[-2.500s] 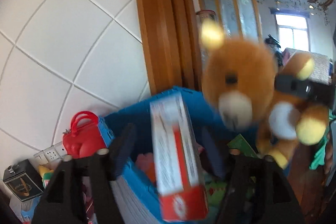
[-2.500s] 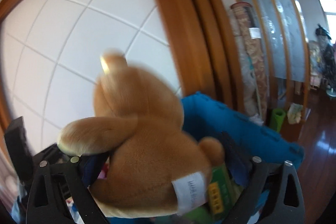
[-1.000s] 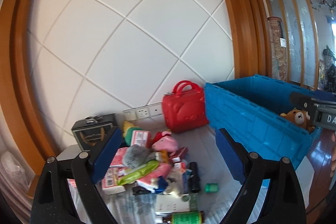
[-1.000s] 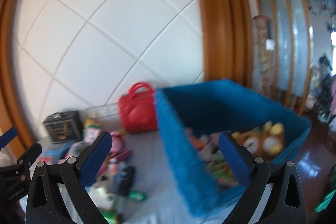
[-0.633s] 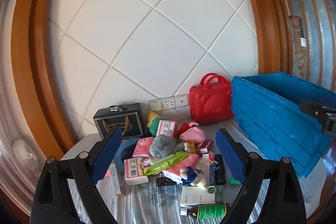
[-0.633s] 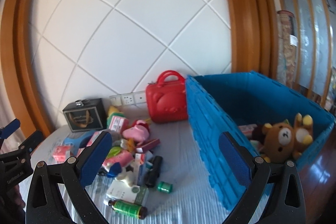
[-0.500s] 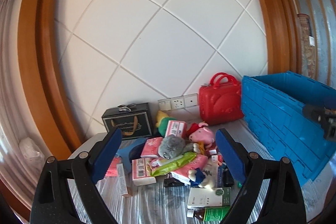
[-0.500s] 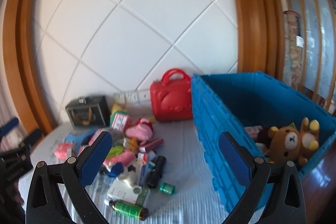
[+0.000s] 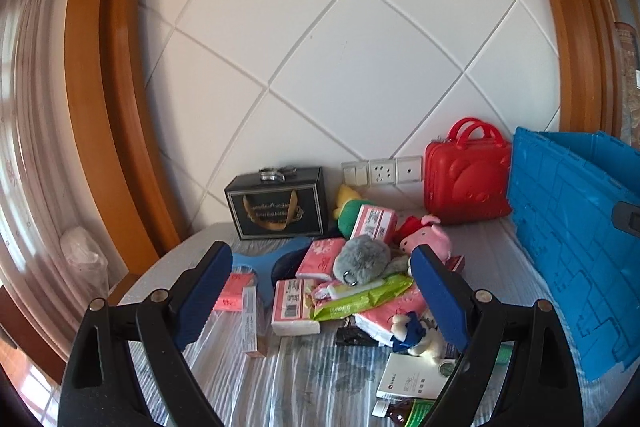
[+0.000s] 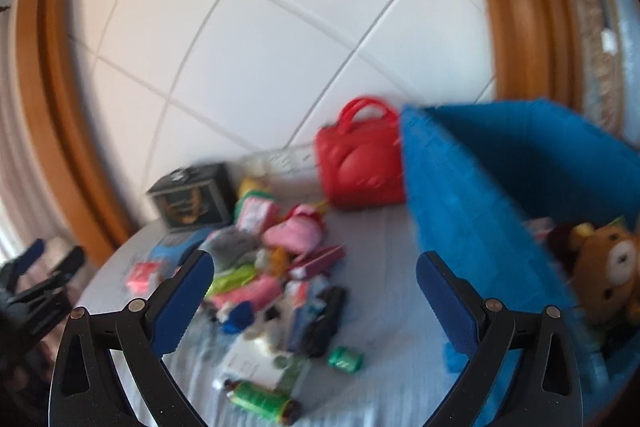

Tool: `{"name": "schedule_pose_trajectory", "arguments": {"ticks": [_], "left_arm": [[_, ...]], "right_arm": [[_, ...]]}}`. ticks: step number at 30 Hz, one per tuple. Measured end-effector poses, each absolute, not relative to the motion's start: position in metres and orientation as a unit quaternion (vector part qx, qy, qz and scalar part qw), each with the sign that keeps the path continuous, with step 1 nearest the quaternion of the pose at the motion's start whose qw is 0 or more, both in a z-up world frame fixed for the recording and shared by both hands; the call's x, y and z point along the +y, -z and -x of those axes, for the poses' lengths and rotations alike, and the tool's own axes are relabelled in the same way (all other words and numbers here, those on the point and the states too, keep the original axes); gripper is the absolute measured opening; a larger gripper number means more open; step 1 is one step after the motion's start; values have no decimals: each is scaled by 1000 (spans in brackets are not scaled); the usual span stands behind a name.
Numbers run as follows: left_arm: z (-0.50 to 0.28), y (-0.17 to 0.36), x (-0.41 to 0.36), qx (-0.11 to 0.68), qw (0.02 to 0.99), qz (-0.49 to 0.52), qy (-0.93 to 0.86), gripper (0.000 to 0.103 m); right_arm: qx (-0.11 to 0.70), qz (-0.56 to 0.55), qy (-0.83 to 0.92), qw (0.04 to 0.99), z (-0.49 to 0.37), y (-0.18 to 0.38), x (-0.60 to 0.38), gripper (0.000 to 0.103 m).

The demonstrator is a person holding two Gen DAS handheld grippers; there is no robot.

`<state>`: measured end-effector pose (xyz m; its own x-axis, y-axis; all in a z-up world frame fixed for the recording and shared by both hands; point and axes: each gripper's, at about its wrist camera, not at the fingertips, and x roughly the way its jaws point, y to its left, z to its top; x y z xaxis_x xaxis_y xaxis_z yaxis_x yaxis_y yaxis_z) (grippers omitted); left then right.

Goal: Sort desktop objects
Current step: 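Move both open tools back toward the pile on the table, then grasp the pink flower tissue pack with the right tool while the left tool grasps a long white box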

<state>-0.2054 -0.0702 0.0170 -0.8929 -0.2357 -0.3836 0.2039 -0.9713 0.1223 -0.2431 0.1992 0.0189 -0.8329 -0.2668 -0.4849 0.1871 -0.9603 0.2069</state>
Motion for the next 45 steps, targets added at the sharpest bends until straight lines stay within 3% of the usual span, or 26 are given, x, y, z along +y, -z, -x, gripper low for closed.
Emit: {"name": "schedule_pose_trajectory", "arguments": {"ticks": [13, 20, 29, 36, 40, 45], "left_arm": [[191, 47, -233, -63, 202, -295, 932, 92], [200, 60, -283, -50, 207, -306, 928, 92], [229, 78, -313, -39, 194, -323, 925, 92], [268, 109, -352, -27, 201, -348, 915, 92], [285, 124, -361, -21, 192, -359, 913, 92], [305, 148, -340, 15, 132, -373, 918, 92]], "right_arm": [[-115, -350, 907, 206, 275, 33, 97, 103], [-37, -374, 889, 263, 293, 70, -23, 103], [95, -476, 803, 345, 353, 170, -224, 103], [78, -540, 774, 322, 402, 229, -264, 102], [79, -538, 767, 341, 406, 221, -253, 101], [83, -451, 809, 367, 422, 149, -224, 100]]}}
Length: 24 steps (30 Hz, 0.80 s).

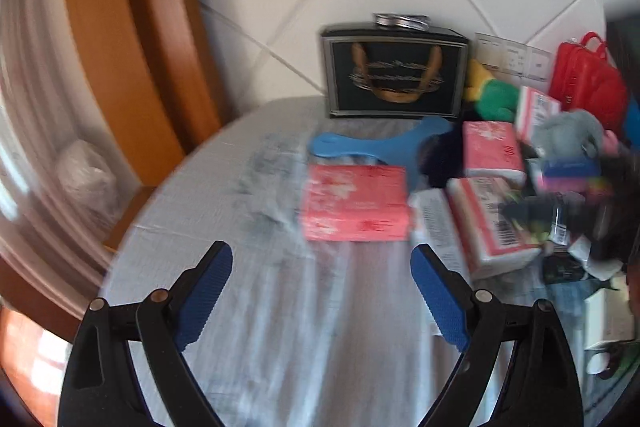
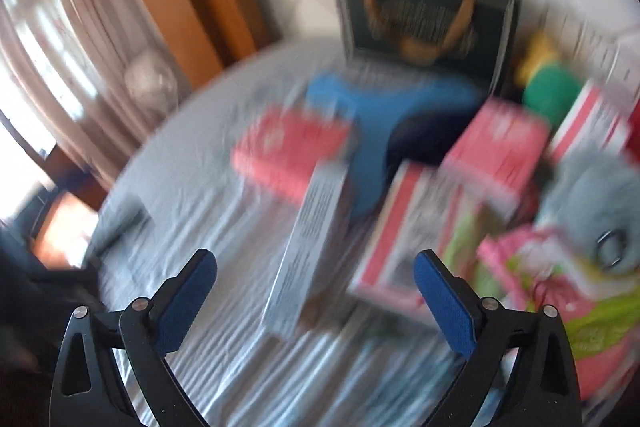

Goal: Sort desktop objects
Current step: 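Grasp the pink flower tissue pack with the right tool while the left tool grasps a long white box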

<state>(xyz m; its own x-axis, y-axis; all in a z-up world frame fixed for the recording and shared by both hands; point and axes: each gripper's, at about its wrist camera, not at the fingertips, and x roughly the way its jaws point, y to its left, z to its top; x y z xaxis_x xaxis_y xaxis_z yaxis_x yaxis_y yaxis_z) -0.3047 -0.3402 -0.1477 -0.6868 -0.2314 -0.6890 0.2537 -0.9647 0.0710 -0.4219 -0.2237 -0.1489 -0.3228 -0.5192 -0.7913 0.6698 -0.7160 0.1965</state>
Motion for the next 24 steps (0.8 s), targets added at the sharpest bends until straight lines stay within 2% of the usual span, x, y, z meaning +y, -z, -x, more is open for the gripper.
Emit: {"name": "schedule_pose_trajectory", "arguments": {"ticks": [3, 6, 9, 11, 12, 13, 14, 16, 19, 24], "left_arm": [[325, 165, -308, 13, 95, -382, 919, 92], [352, 193, -284, -7, 75, -403, 912, 91], [361, 217, -280, 20, 53, -433, 900, 81], [363, 232, -278, 33, 32, -453, 891, 64], [363, 239, -275, 31, 23, -463, 885, 44], [362, 246, -274, 35, 13, -474, 880, 36], [361, 247, -275, 40, 12, -473, 880, 33], [357, 247, -277, 44, 10, -466, 883, 32], [353, 246, -272, 22, 9, -461, 887, 32], [350, 250, -270, 26, 3, -461, 887, 32]], "right_arm": [[58, -391, 852, 343, 446, 98, -204, 103], [68, -366, 867, 331, 465, 76, -207, 103], [115, -371, 848, 360, 477, 78, -228, 103], [170, -376, 817, 402, 482, 92, -258, 103], [212, -375, 798, 421, 484, 104, -279, 103], [249, -373, 780, 435, 485, 117, -300, 103], [299, -375, 751, 453, 487, 136, -325, 103], [357, -373, 717, 468, 492, 165, -354, 103], [396, -384, 652, 520, 495, 200, -384, 103], [538, -348, 537, 549, 468, 251, -417, 103]]}}
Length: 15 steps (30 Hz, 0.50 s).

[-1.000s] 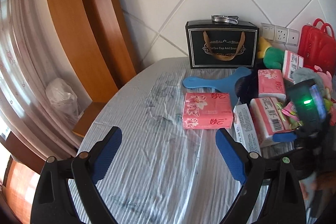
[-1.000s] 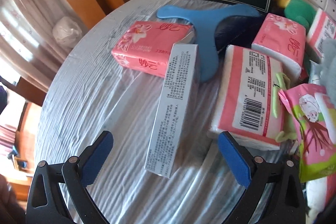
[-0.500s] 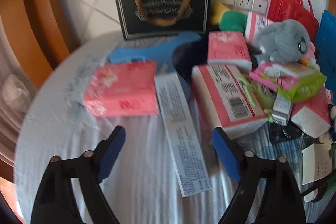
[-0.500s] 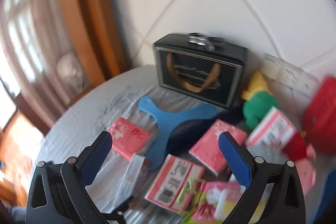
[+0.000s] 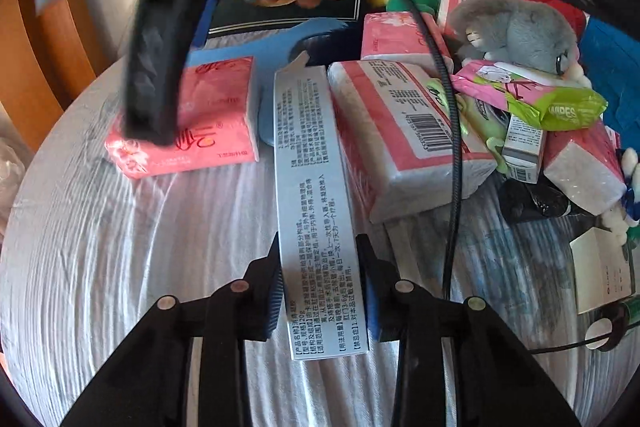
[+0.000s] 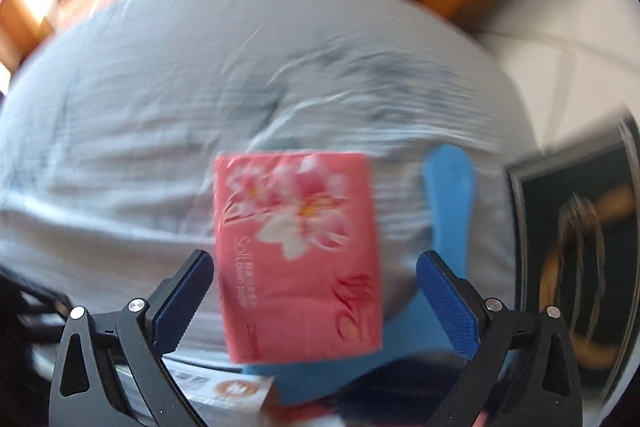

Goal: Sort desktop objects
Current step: 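Grasp the pink flower tissue pack with the right tool while the left tool grasps a long white box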

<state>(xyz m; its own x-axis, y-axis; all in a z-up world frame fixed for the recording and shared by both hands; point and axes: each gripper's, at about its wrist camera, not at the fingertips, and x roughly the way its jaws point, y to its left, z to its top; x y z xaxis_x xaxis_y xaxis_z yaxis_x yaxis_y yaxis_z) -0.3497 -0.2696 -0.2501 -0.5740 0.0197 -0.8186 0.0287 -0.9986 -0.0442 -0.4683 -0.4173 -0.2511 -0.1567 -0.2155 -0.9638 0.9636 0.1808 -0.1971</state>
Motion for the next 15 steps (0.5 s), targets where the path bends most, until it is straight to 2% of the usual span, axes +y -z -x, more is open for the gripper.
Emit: {"name": "schedule_pose_trajectory", "arguments": {"ticks": [2, 4, 5, 9, 15], "left_arm": [[351, 252, -271, 28, 4, -465, 885, 32], [351, 253, -271, 31, 5, -468, 883, 32], [351, 253, -270, 31, 5, -466, 884, 31], [349, 251, -267, 19, 8, -461, 887, 30], [340, 228, -273, 11, 14, -437, 899, 28]], "right_arm": [[599, -324, 504, 531, 457, 273, -424, 103], [611, -325, 500, 520, 455, 285, -427, 101], [602, -331, 514, 513, 457, 286, -427, 91], [481, -398, 598, 502, 479, 262, -409, 82], [308, -406, 721, 469, 499, 175, -326, 81]]}}
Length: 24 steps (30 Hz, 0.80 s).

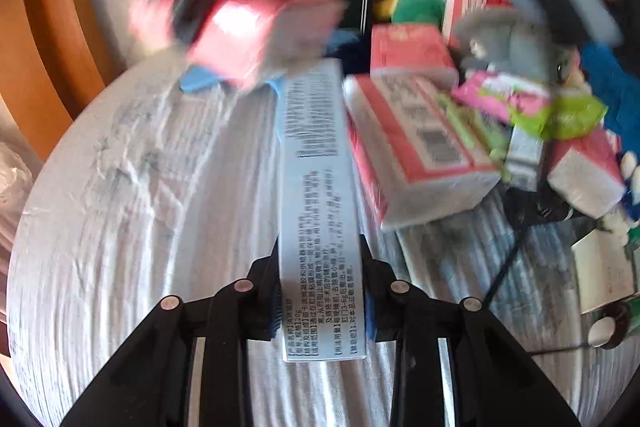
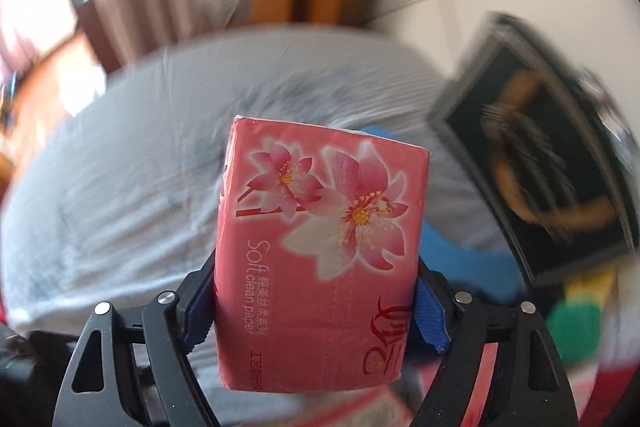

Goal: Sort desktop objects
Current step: 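Grasp the pink flower tissue pack with the right tool while the left tool grasps a long white box, then carry the tissue pack into the blue crate while the left tool drops its white box in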

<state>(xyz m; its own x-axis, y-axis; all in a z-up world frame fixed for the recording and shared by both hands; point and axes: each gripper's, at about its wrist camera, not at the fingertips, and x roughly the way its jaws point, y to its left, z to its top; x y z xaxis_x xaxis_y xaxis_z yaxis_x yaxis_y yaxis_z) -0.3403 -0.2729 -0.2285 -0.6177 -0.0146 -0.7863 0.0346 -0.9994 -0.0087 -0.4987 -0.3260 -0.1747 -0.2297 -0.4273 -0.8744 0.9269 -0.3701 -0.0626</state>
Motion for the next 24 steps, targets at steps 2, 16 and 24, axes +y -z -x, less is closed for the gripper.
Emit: {"name": "schedule_pose_trajectory", "arguments": {"ticks": [2, 16, 24], "left_arm": [[333, 214, -272, 2, 16, -424, 906, 28], [275, 54, -164, -87, -88, -271, 955, 28], [243, -22, 0, -121, -224, -193, 948, 28]], "right_arm": [[250, -402, 750, 462, 498, 146, -293, 82], [-4, -296, 914, 276, 336, -5, 3, 82], [-72, -219, 965, 126, 227, -78, 177, 82]]}}
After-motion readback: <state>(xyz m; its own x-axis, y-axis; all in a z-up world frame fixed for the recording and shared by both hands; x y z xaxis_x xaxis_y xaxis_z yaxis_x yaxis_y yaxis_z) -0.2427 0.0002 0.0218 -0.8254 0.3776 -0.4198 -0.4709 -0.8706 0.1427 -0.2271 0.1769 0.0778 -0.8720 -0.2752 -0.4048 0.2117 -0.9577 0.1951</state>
